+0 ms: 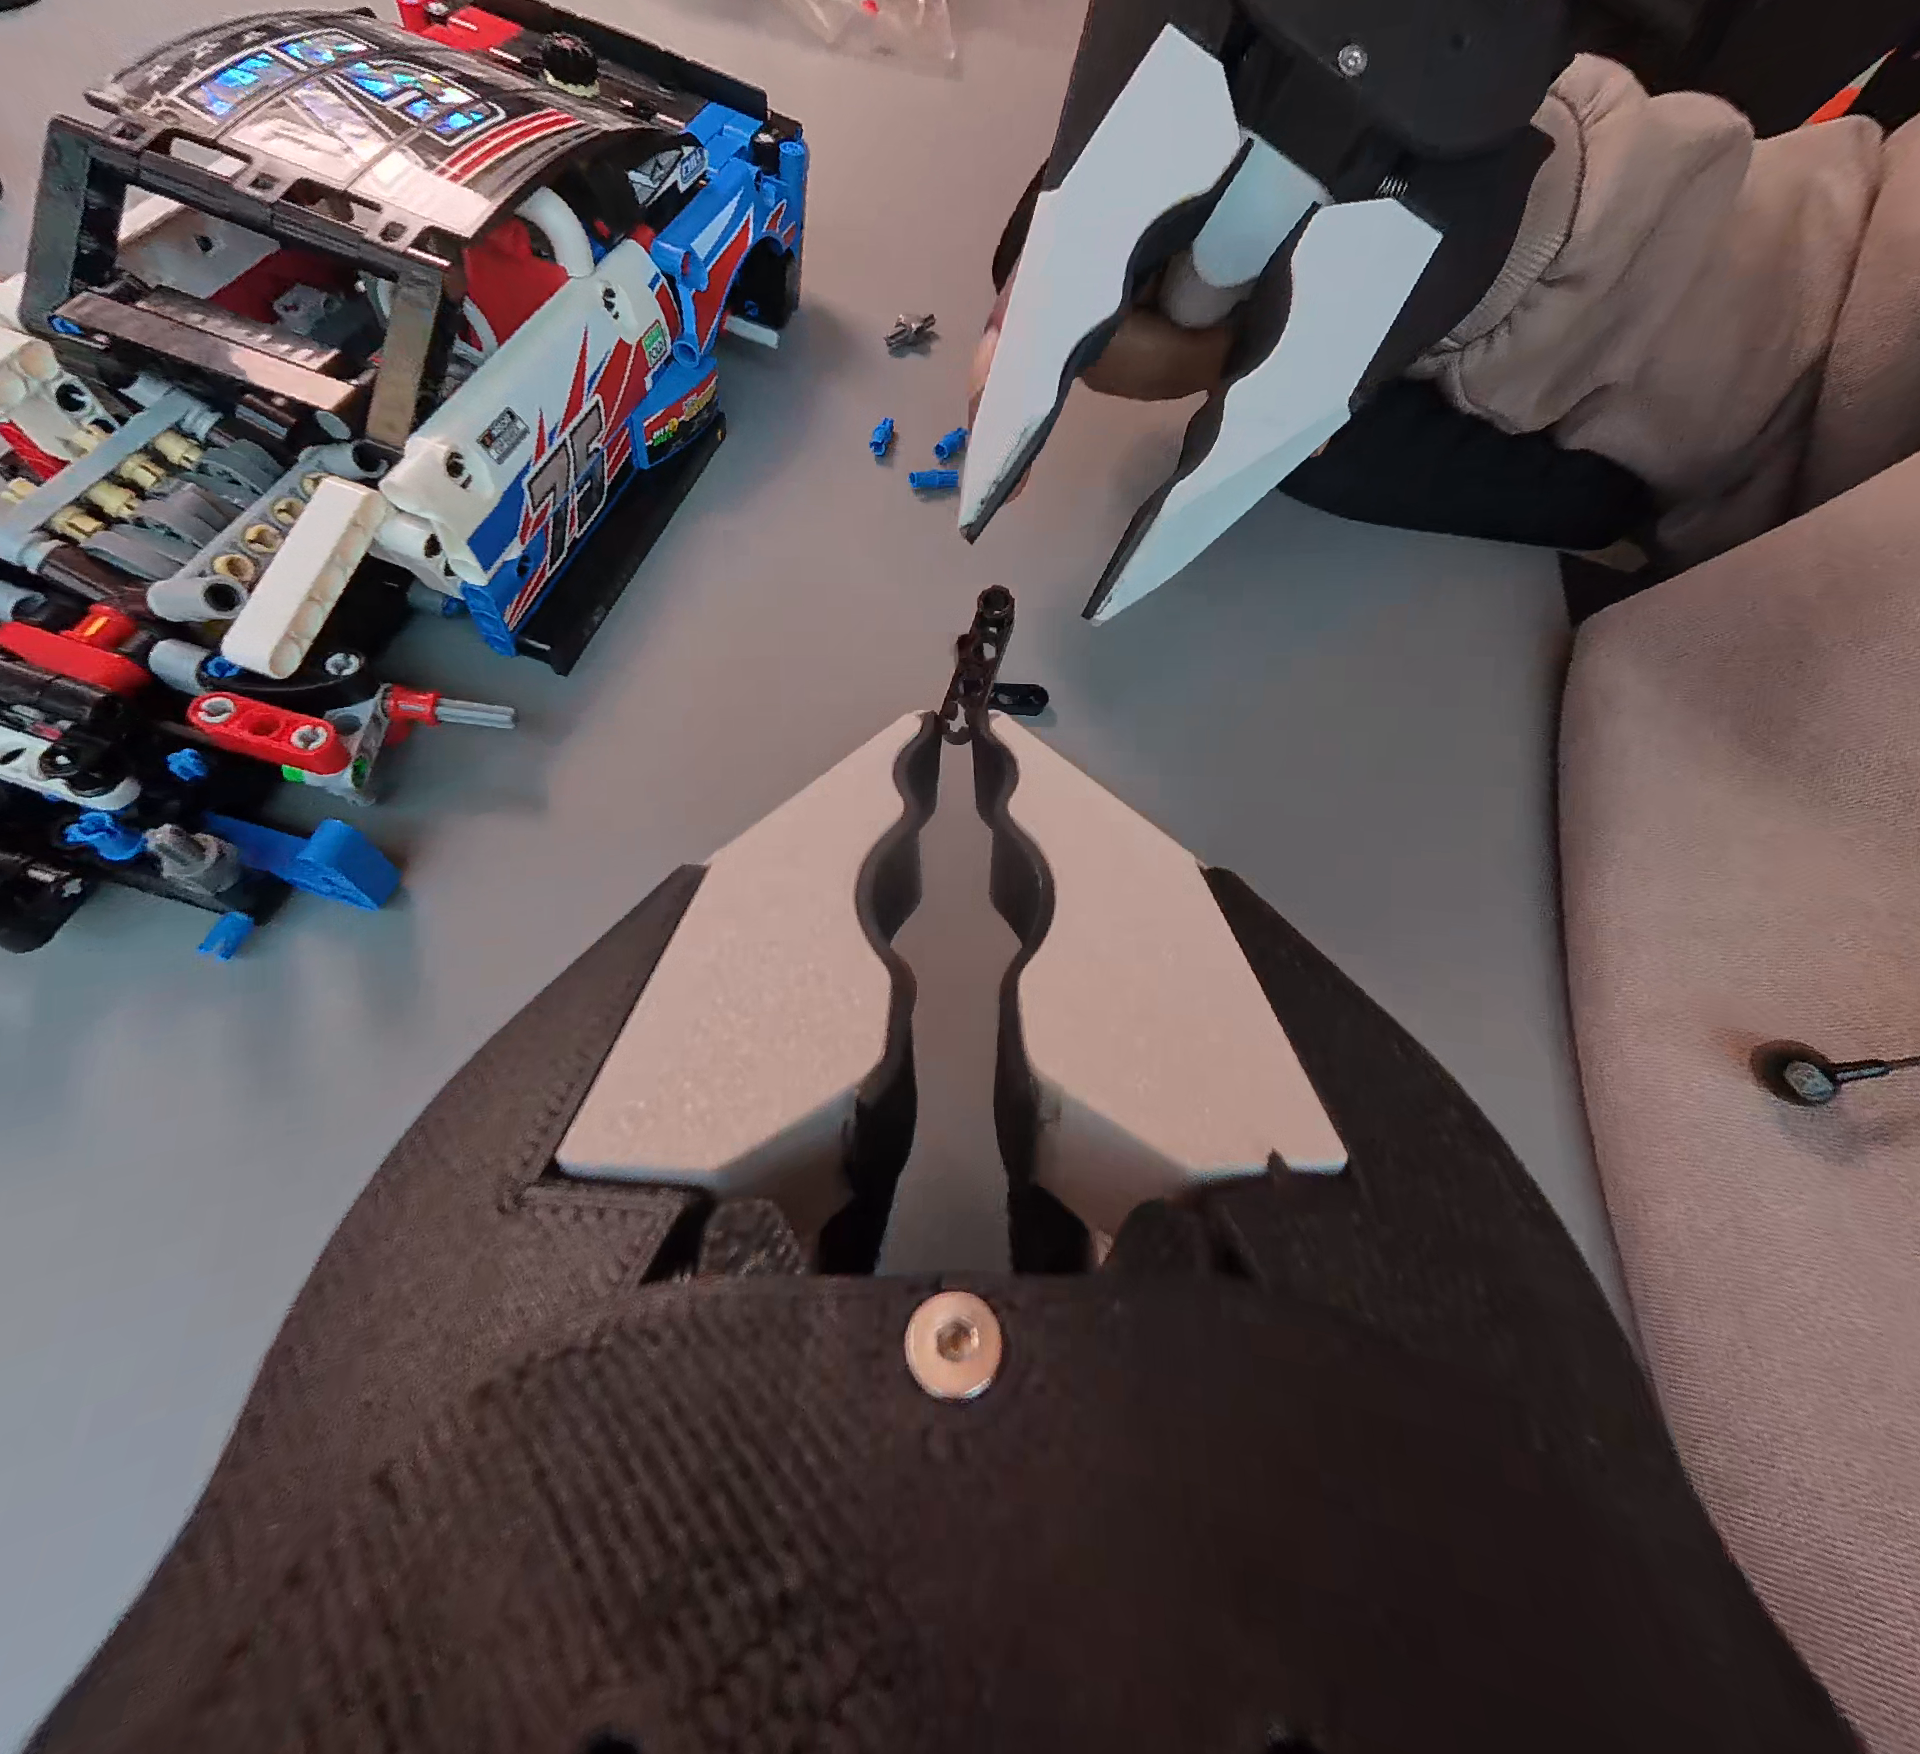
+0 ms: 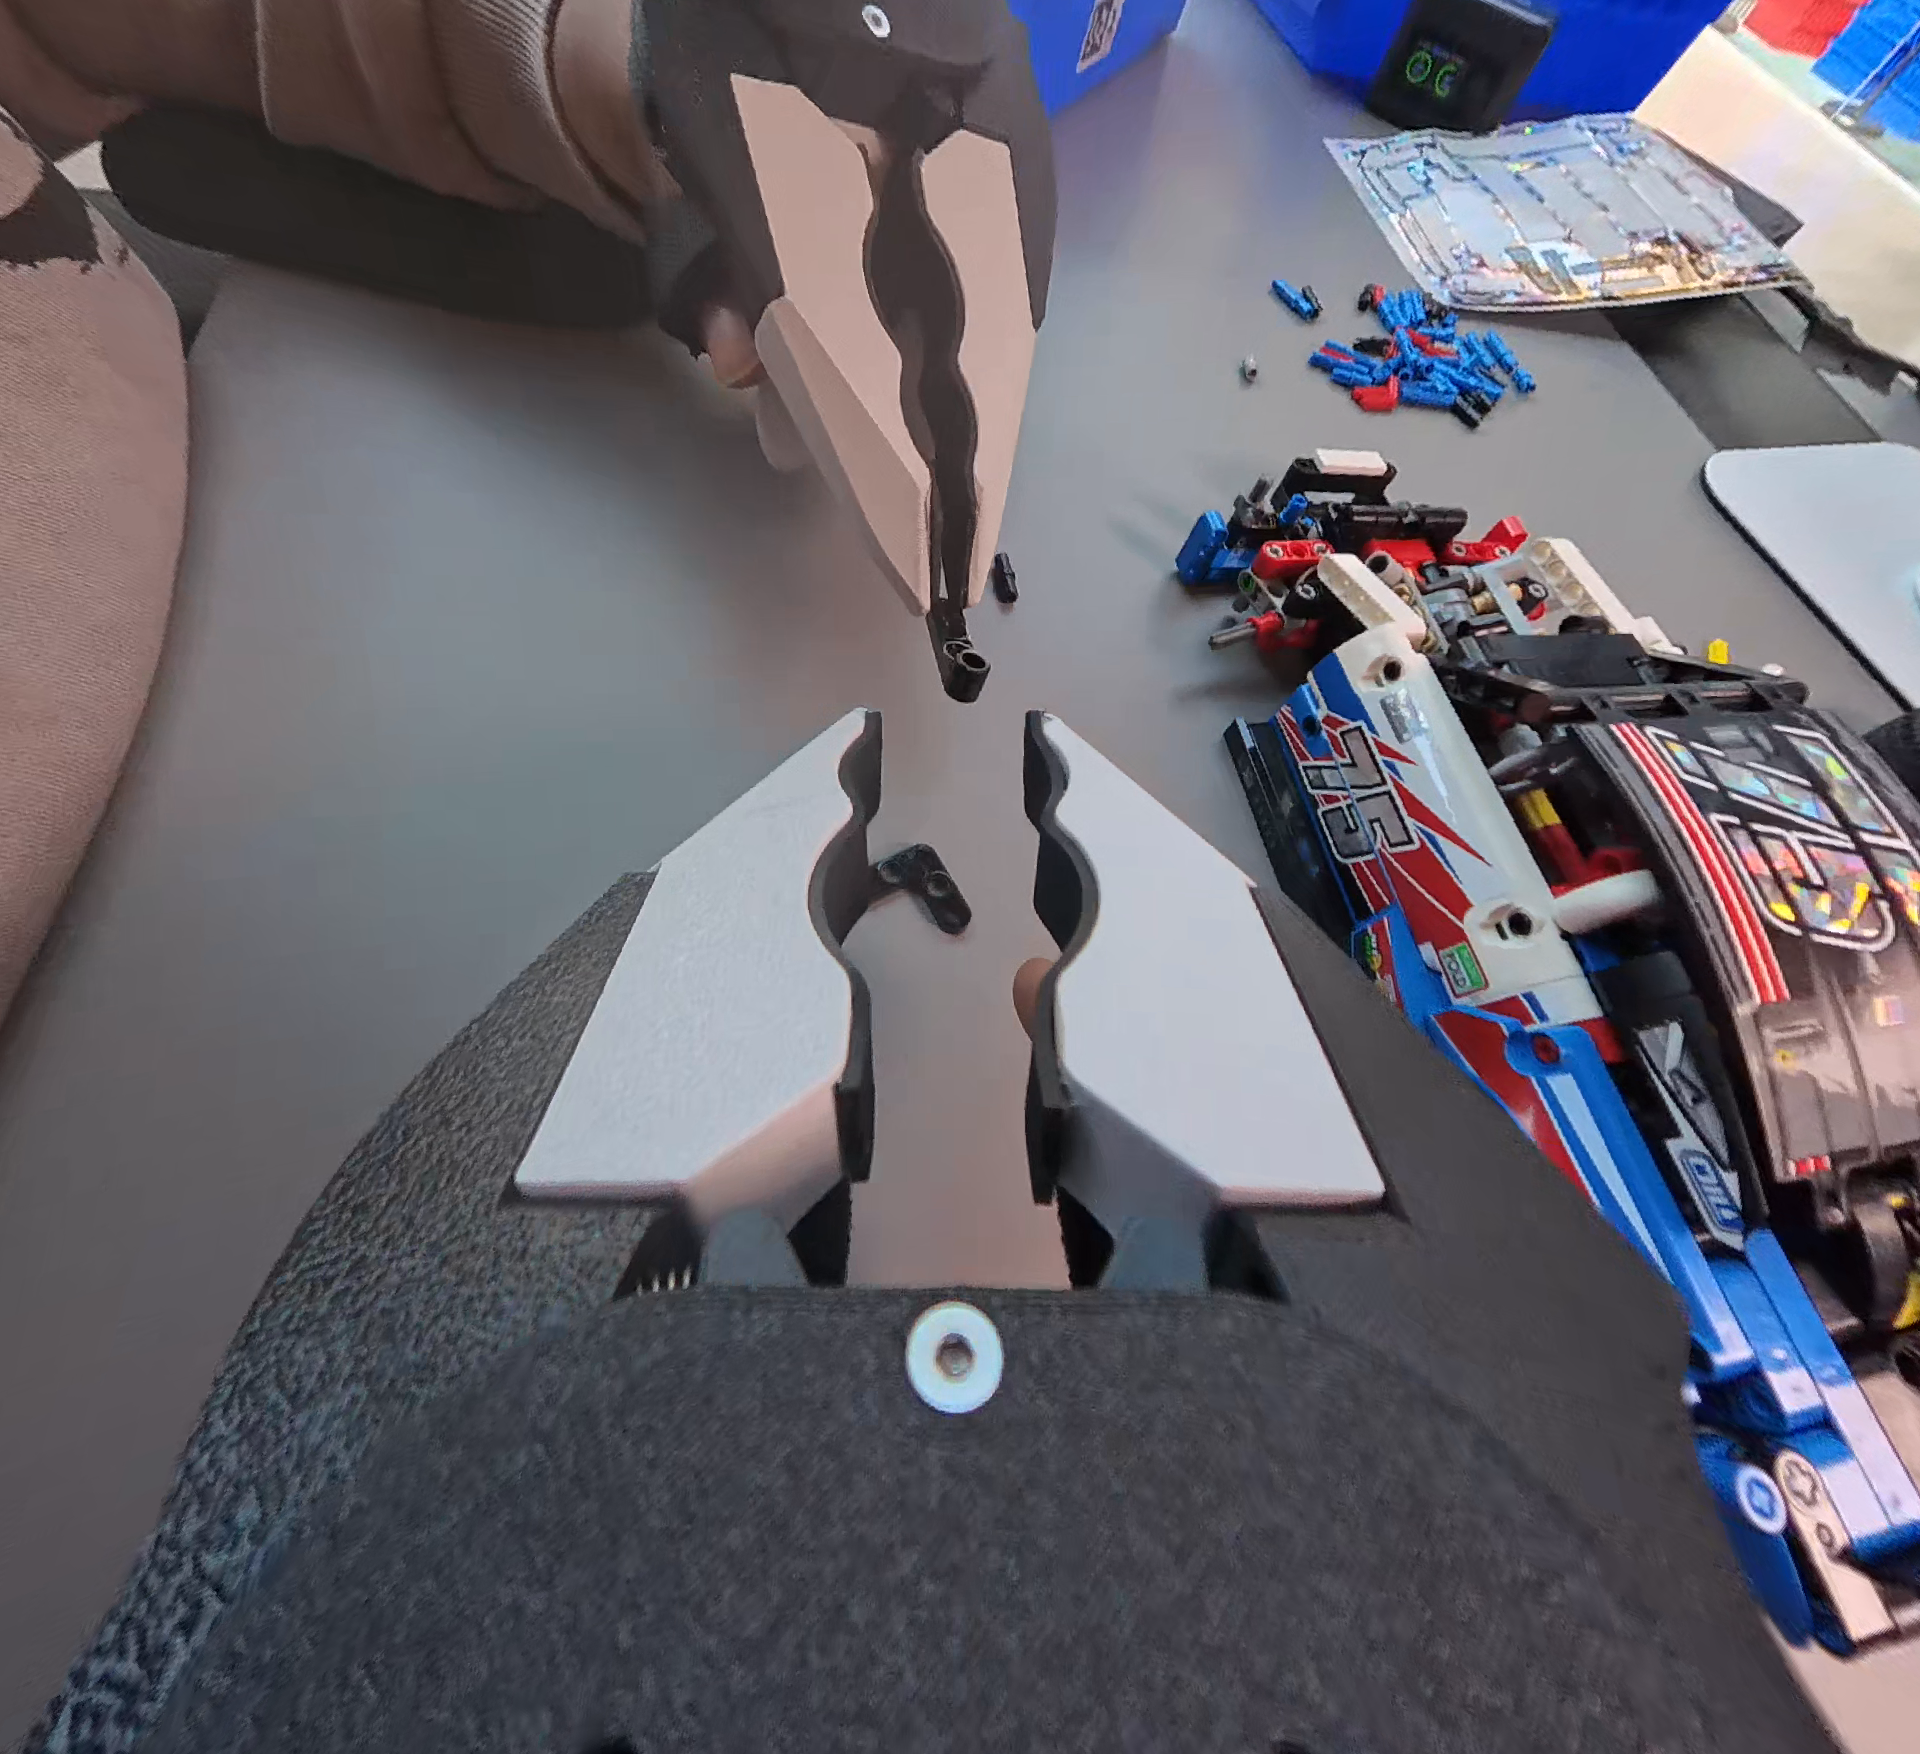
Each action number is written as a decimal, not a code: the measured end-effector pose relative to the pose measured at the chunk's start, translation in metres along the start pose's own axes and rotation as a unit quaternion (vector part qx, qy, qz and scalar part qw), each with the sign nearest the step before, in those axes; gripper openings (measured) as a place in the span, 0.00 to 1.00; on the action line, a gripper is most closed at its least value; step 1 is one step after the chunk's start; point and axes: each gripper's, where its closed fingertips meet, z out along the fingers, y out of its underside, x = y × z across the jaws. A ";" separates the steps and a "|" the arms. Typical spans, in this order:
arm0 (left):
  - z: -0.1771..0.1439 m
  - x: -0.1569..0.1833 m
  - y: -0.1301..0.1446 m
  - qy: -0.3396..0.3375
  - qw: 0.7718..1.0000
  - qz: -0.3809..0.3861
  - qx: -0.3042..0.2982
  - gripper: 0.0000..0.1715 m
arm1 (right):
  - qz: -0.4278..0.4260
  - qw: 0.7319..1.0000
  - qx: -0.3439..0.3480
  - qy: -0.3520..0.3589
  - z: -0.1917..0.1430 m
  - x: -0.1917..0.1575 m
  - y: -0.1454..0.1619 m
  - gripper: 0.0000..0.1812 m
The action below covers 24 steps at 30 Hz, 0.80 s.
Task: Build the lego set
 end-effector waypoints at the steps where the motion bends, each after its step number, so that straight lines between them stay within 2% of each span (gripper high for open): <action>1: 0.000 0.002 -0.001 0.008 1.000 -0.006 0.004 0.02 | -0.004 1.000 0.005 0.000 0.002 -0.001 -0.002 0.13; 4: 0.001 0.001 0.001 0.002 1.000 -0.005 0.000 0.02 | -0.005 1.000 0.012 0.002 0.007 -0.003 -0.004 0.09; 9: -0.001 -0.039 0.021 -0.129 0.989 0.026 -0.066 0.03 | -0.006 0.996 -0.093 -0.011 0.011 -0.004 0.033 0.14; 12: 0.000 -0.050 0.029 -0.168 0.980 0.041 -0.095 0.03 | 0.003 0.991 -0.131 -0.015 0.010 -0.004 0.046 0.15; 13: 0.001 -0.051 0.029 -0.174 0.979 0.043 -0.096 0.07 | 0.011 0.991 -0.134 -0.016 0.009 -0.003 0.045 0.15; 16: 0.000 -0.050 0.023 -0.175 0.980 0.049 -0.083 0.15 | 0.030 0.987 -0.154 -0.020 0.007 -0.002 0.049 0.15; 19: 0.002 -0.038 0.017 -0.146 0.985 0.057 -0.067 0.14 | 0.033 0.982 -0.184 -0.025 0.006 -0.003 0.055 0.13; 24: 0.013 -0.015 0.019 -0.097 0.990 0.077 -0.071 0.15 | 0.025 0.975 -0.216 -0.034 0.010 -0.002 0.057 0.04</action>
